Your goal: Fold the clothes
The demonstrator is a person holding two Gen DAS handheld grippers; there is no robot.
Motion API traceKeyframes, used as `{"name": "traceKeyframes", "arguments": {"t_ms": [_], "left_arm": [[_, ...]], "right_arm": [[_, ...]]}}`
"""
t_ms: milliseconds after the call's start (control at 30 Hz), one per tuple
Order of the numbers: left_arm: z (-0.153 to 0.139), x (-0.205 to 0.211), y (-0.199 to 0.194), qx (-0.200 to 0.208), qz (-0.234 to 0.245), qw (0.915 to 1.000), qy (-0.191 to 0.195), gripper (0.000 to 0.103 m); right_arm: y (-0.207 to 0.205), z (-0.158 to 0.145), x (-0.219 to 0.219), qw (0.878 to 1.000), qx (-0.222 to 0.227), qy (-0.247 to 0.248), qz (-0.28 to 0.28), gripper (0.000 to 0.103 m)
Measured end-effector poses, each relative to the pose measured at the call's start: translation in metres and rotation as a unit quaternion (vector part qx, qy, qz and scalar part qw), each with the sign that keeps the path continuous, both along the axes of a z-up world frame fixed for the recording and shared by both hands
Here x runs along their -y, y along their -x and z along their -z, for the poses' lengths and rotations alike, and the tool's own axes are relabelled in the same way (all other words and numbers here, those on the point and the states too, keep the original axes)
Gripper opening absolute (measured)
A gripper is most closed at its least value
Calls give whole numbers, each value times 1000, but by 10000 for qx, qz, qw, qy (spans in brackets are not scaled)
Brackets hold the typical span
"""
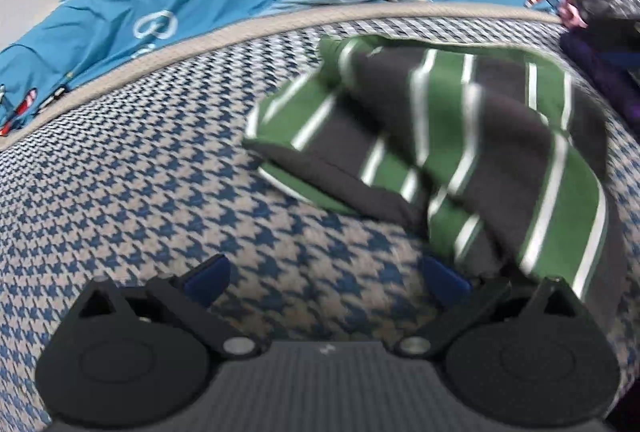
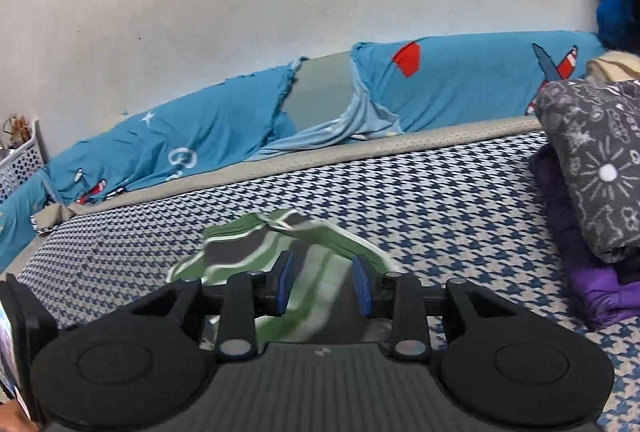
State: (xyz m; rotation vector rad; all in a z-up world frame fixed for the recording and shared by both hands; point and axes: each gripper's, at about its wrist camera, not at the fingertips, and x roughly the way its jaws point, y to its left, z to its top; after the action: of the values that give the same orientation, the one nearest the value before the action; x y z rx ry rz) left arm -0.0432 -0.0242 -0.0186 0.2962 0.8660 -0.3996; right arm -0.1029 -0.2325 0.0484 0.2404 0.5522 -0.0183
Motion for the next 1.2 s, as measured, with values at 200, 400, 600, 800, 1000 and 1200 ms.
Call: {"name": "traceKeyframes", "arguments": {"t_ms": [200, 400, 600, 800, 1000, 1200], "left_arm": [[-2, -13, 15, -12, 116, 9999, 61, 103], [-5, -35, 10, -73, -192, 9995, 234, 103], [-8, -54, -4, -219, -603, 9969, 460, 103], [-11, -59, -4, -295, -714, 9953, 587, 103], [-8, -55, -8, -317, -713, 9953, 571, 103], [-6, -59, -10, -320, -668, 9957, 549, 103]], "right_arm": [[-10, 7, -28, 9986, -162, 214, -463, 38], [-15, 15, -40, 9971, -273, 317, -632, 43], [-20, 22, -47, 9962, -325, 455, -662, 53], [-32, 31, -59, 9946, -362, 635, -732, 65], [-51, 47, -77, 9897, -489, 1225, -550, 54], [-57, 48, -68, 9895, -661, 1242, -339, 9]]}}
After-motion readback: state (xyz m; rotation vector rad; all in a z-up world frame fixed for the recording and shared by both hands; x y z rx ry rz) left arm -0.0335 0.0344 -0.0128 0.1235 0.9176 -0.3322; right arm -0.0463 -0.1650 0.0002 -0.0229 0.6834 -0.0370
